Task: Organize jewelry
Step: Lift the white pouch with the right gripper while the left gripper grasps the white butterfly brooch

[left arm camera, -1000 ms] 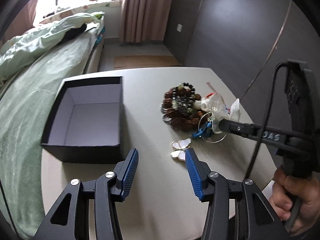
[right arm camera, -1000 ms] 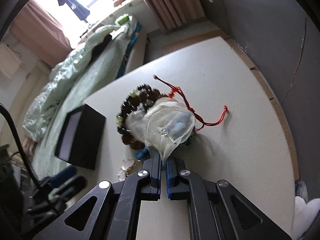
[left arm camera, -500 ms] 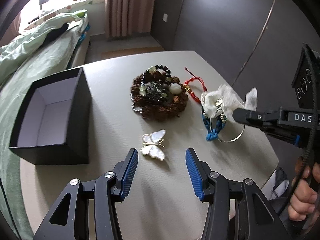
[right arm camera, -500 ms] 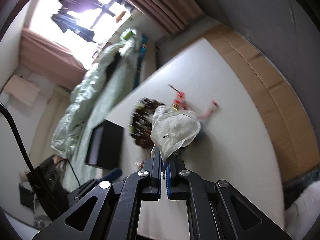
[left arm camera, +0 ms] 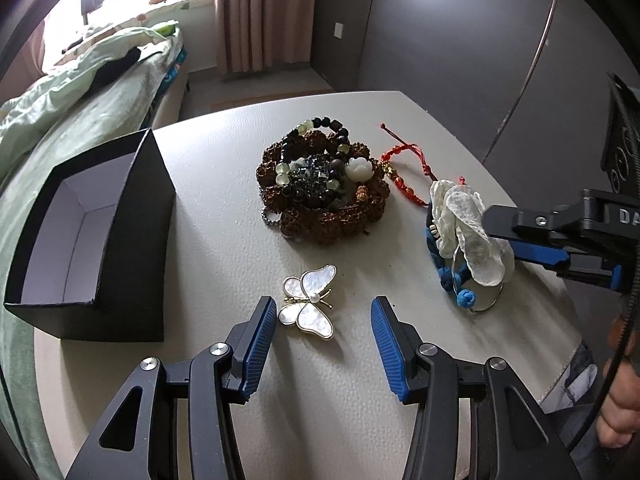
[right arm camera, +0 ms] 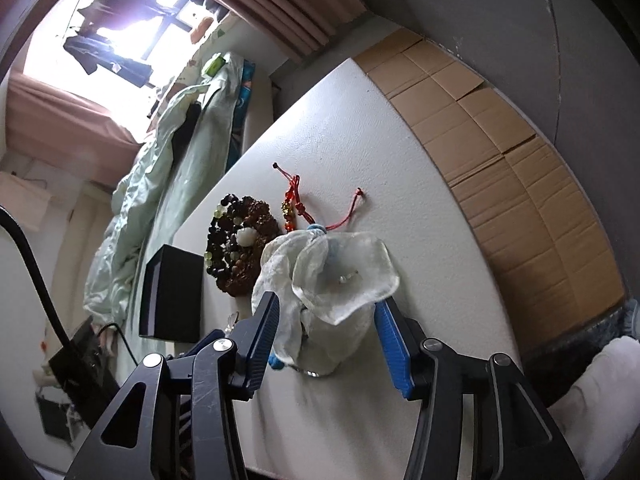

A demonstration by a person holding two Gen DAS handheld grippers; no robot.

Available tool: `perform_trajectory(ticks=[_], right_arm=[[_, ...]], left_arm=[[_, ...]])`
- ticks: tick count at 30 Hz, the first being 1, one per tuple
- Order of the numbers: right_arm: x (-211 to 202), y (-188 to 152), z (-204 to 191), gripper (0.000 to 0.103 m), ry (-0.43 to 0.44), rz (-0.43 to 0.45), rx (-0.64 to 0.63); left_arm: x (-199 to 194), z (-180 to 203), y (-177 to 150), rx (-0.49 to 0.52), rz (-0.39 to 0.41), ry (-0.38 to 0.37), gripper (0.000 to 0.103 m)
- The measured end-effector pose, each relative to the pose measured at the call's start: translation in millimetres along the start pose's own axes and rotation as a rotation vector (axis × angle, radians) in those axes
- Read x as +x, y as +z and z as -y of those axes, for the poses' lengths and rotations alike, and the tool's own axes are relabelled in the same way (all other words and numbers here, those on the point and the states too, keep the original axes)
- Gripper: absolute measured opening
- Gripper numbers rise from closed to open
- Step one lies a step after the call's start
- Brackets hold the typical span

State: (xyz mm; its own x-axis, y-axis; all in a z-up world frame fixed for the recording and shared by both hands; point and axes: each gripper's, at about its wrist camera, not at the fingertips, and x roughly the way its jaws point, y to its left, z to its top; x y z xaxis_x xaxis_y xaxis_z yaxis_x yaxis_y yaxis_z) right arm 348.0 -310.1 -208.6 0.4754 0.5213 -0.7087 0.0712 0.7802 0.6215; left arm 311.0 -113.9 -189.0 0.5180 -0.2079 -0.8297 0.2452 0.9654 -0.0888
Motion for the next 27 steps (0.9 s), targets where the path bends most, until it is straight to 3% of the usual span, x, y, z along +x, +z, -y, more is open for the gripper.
perform_trajectory(ticks=[2, 3, 5, 6, 11, 12, 14, 20, 27], right_arm=[[4, 2, -2, 0.049, -0.023, 0.001, -0.017], [5, 2, -4, 0.044, -0.037, 0.001, -0.028], [9, 3, -8, 0.026, -0.087, 0.003, -0.058], [14, 2, -7, 0.008, -0.08, -0.021, -0.056], [4, 0, -15, 0.006, -0.05, 0.022, -0.077], [-1, -1, -16, 0.006, -0.024, 0.037, -0.069], [-9, -2, -19, 0.006, 0.011, 0.067, -0.063], [-30, -6, -36, 0.006, 0.103, 0.145, -0.063], [-38, -9, -47, 0.006, 0.147, 0.18, -0.061]], left_arm=[[-1, 0, -2, -0.001, 0.001, 0.03, 0.03], [-1, -1, -2, -0.009, 0.0, 0.02, 0.03], [-2, -3, -2, -0.016, -0.005, 0.007, 0.03], [-3, -4, -2, -0.016, -0.005, 0.007, 0.03], [-17, -7, 1, -0.033, 0.028, -0.011, 0.029], [-20, -7, 2, -0.035, 0.036, -0.016, 0.007], [-26, -9, 2, -0.045, 0.038, -0.026, 0.002], [-41, -16, 4, -0.065, 0.061, -0.048, 0.001], [-61, -21, 4, -0.069, 0.1, -0.083, 0.001]])
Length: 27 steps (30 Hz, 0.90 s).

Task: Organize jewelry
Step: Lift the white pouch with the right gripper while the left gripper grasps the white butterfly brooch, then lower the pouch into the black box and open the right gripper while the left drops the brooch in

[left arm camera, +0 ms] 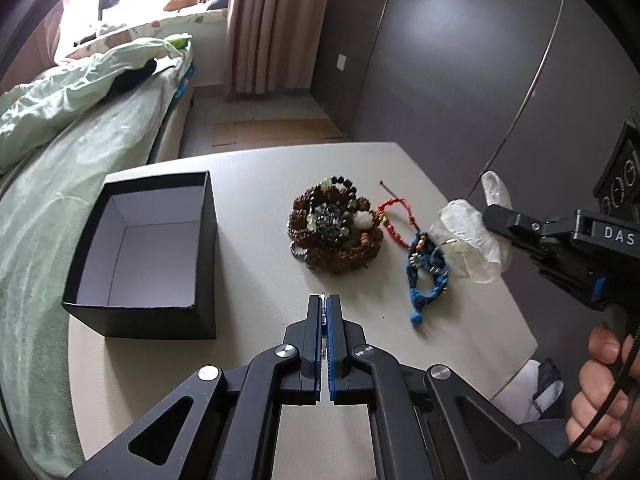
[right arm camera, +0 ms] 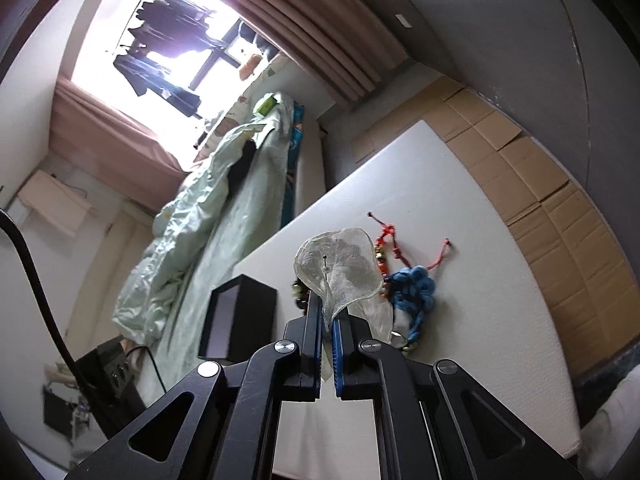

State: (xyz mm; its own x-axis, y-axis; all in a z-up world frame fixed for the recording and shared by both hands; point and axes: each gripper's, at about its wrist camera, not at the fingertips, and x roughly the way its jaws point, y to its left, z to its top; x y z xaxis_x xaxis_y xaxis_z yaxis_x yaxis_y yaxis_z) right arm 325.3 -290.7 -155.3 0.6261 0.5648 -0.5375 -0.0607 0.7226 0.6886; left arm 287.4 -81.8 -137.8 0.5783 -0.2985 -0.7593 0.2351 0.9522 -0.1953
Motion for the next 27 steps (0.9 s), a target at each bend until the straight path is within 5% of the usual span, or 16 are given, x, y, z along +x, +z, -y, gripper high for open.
perform_trajectory(ticks=[4, 14, 27], right_arm=[[-5, 0, -5, 0.006, 0.034, 0.017, -0.002], [18, -2, 13, 0.006, -0.18, -0.067, 0.046], [18, -2, -32, 0.006, 0.051, 0.004, -0.037]], left_arm=[[-11, 0, 2, 0.004, 0.017, -0.013, 0.001], [-33, -7, 6, 0.004, 0.051, -0.014, 0.001], [-68, -31, 14, -0.024, 0.114, 0.002, 0.001]])
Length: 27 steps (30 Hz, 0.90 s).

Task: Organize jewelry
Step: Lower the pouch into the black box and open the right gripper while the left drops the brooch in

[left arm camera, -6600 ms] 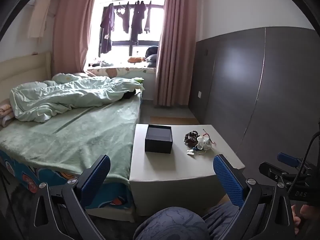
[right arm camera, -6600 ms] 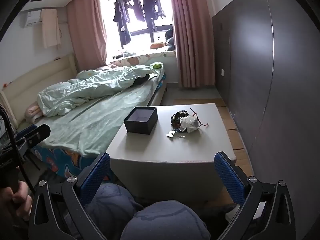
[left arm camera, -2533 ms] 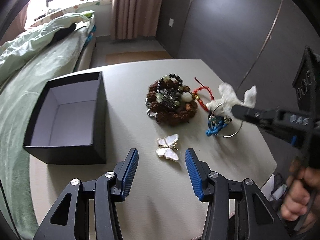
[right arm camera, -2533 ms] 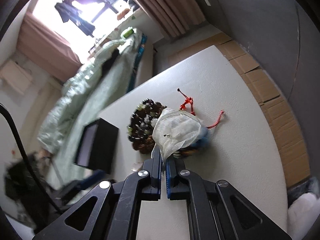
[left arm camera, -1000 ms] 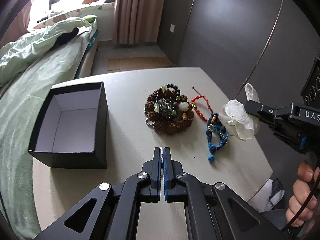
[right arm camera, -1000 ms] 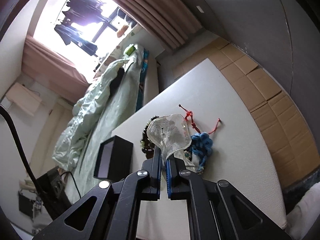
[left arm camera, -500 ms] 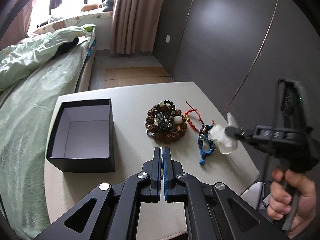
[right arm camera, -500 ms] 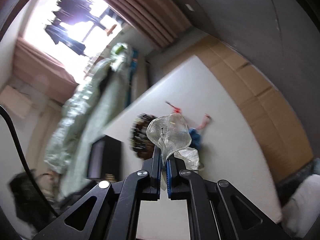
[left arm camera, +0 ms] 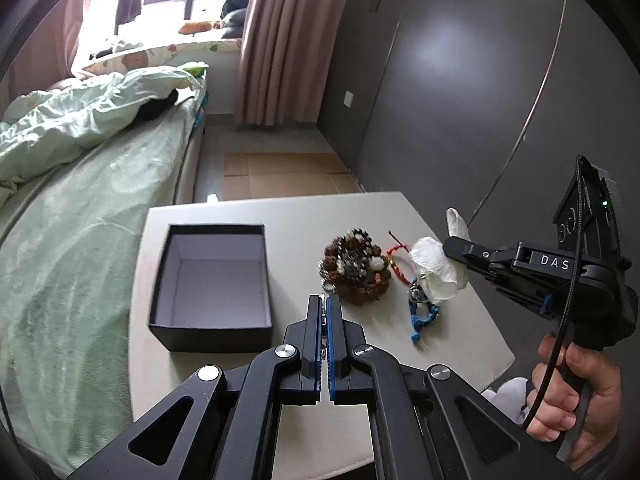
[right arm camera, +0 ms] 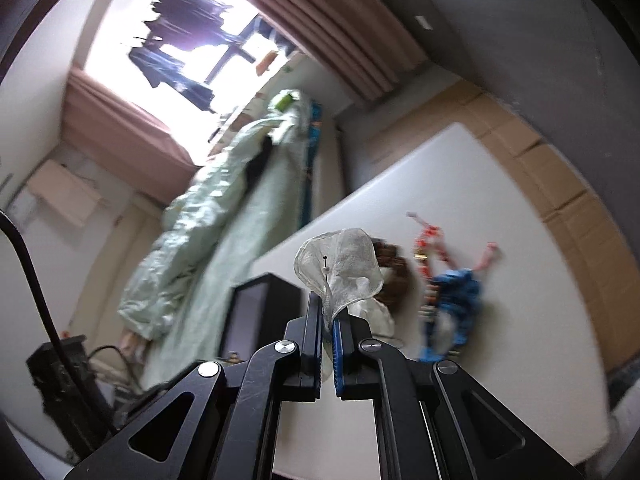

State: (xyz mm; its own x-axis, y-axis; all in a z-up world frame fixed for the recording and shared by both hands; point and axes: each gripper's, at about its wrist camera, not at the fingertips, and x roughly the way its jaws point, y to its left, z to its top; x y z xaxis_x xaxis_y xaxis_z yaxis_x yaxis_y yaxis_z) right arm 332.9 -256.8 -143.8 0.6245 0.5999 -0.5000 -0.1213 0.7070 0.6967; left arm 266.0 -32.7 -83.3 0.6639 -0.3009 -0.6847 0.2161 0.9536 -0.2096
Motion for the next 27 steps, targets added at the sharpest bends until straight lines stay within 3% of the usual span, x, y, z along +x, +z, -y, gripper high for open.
perform_trajectory(ticks=[15, 27], right_arm=[[64, -3, -76, 0.006, 0.154, -0.086, -0.131], [124, 5, -105, 0.006, 0.198, -0.191, -0.19]], left_arm=[[-27, -39, 23, -0.027, 0.073, 0.049, 0.001], [-39, -68, 37, -0.043, 0.105, 0.099, 0.001]])
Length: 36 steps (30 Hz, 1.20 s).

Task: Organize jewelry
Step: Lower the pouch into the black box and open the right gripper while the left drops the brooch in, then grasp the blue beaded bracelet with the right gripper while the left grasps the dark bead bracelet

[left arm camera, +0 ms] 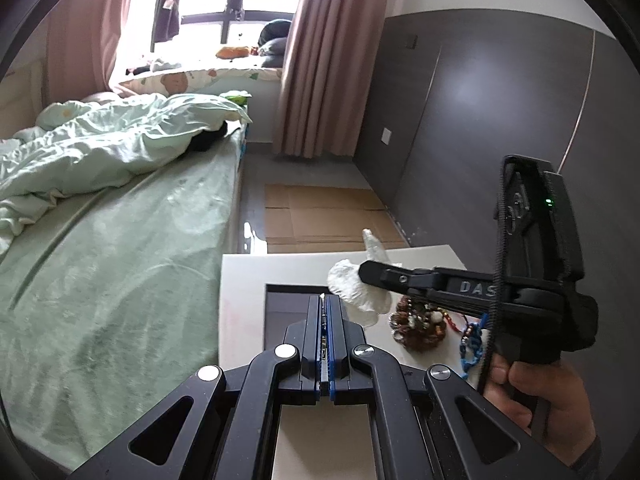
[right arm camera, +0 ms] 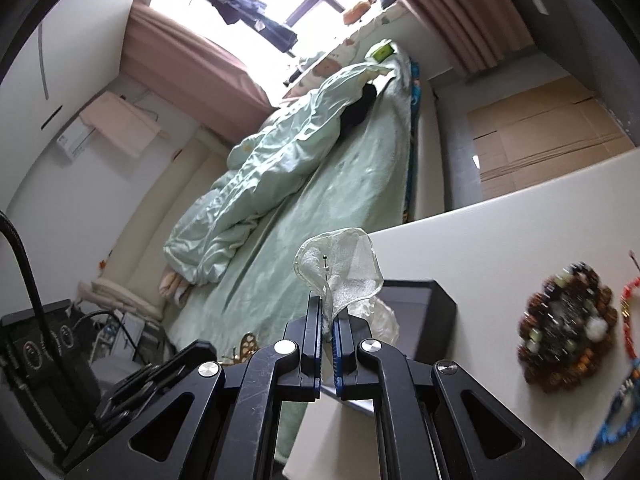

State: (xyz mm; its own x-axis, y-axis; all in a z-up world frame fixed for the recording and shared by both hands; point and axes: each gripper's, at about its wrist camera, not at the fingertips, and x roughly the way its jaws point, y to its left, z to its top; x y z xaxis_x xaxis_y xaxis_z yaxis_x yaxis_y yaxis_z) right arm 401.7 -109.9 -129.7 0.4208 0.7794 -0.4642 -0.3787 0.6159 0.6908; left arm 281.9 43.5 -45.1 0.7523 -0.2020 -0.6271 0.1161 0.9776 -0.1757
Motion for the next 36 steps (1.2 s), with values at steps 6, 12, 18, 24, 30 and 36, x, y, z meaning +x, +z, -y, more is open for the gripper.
perform_trajectory(ticks=[6, 12, 18, 24, 30, 36], right_arm=[[23, 5, -6, 0.007, -0.019, -0.064, -0.038], [19, 1, 7, 0.072, -0.082, -0.076, 0.014], [-5, 1, 18, 0.072, -0.128, -0.048, 0.044], [-29, -3, 33, 0.072, -0.159, -0.025, 0.091], [-50, -5, 49, 0.072, -0.174, -0.01, 0.129], [-77, -6, 70, 0.072, -0.201, 0.006, 0.143]], left_arm=[[3, -5, 5, 0.002, 0.008, 0.022, 0.001], [10, -2, 7, 0.012, 0.003, 0.022, 0.001], [23, 4, 8, 0.023, -0.01, 0.01, 0.001], [39, 8, 11, 0.014, -0.036, 0.0, 0.001], [59, 3, 10, -0.045, -0.098, 0.026, 0.032], [52, 14, 6, -0.061, -0.044, 0.03, 0.071]])
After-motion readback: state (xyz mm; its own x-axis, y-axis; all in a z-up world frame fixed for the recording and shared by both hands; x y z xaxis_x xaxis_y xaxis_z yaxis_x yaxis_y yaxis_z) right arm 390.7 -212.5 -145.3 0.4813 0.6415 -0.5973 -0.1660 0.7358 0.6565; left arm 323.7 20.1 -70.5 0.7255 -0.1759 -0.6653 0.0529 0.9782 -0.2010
